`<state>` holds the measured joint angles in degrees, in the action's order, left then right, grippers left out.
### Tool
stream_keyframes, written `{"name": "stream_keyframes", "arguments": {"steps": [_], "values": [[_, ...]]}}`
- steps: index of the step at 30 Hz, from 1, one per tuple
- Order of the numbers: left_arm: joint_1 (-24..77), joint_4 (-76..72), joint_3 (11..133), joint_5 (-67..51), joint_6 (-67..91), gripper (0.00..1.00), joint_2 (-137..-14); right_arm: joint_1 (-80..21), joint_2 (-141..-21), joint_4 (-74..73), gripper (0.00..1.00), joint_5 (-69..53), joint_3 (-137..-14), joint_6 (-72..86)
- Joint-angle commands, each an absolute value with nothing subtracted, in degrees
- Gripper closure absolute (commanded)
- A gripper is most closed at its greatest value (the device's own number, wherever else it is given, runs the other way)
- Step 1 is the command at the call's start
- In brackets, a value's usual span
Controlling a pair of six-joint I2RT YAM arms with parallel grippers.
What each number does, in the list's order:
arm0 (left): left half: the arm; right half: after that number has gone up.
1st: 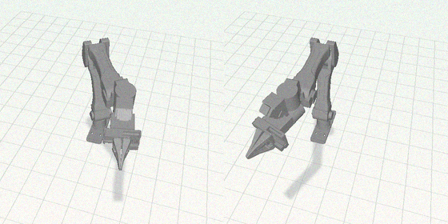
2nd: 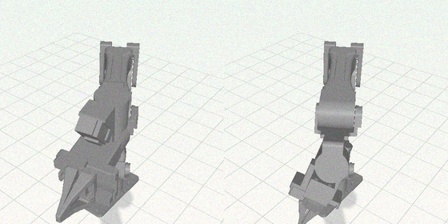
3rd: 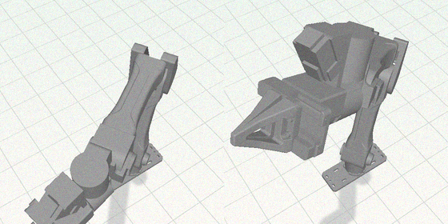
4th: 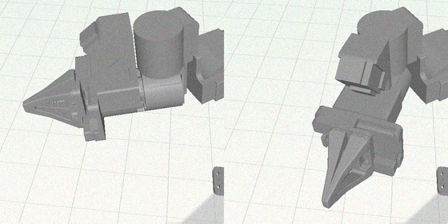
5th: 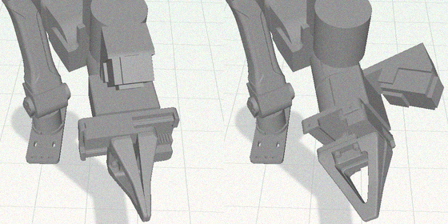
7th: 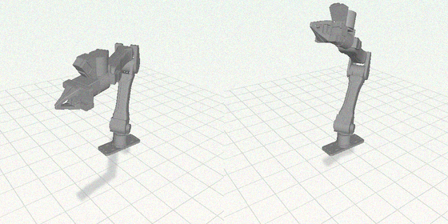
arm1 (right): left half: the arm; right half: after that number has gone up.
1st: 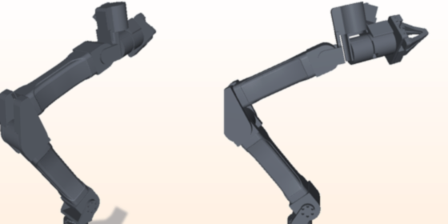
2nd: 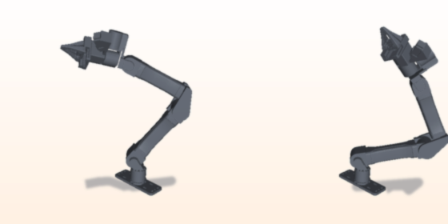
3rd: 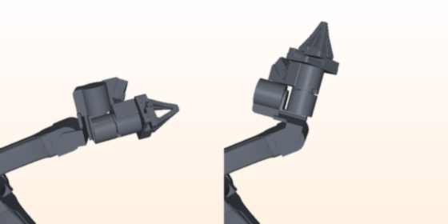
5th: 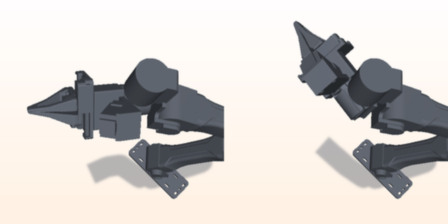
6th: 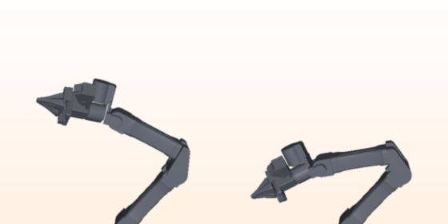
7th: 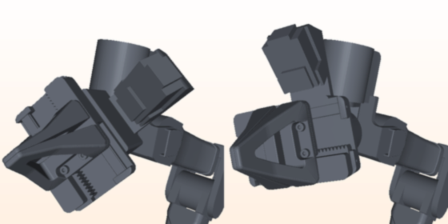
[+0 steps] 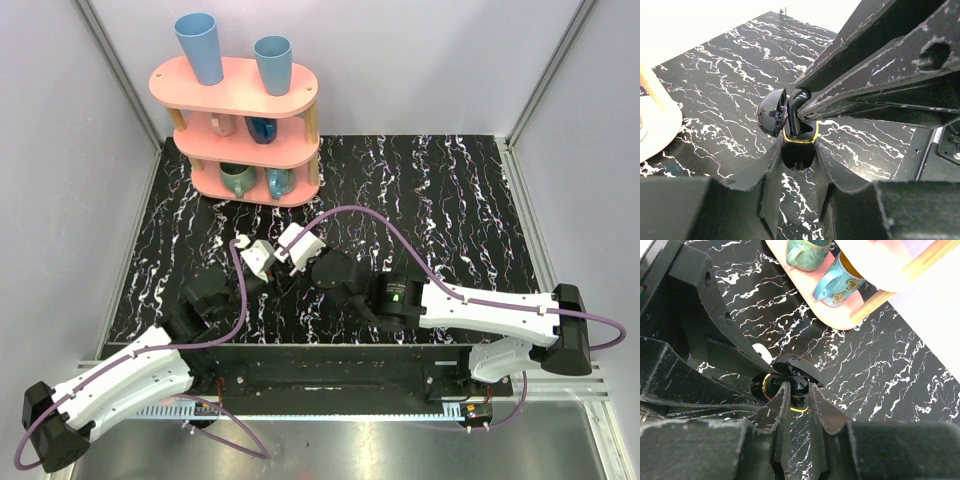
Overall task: Insert the wireless bluetooth earbuds into the charging case
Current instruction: Place the earbud in the charging case.
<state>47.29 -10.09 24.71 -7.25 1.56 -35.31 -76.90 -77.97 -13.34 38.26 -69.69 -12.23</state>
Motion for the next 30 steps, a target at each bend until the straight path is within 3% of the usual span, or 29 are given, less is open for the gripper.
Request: {"name": "stream_keyframes", "arguments": {"steps": [1,14,23,30], "values": [[47.11,-15.82,25.14,-6.5,2.29,1.0,-34.98,-77.26,-76.82,-10.64,0.93,36.48,-69.17,-9.93],[47.2,-17.84,24.61,-5.01,2.29,1.0,-35.07,-77.96,-75.24,-10.72,0.92,29.37,-67.59,-10.11],[47.2,-18.63,24.43,-5.8,2.37,1.0,-35.51,-78.31,-75.05,-6.33,0.91,35.77,-67.06,-10.19],[47.2,-18.37,24.43,-5.89,2.55,1.0,-35.51,-78.4,-73.57,-3.61,0.92,33.4,-65.4,-11.16]]}}
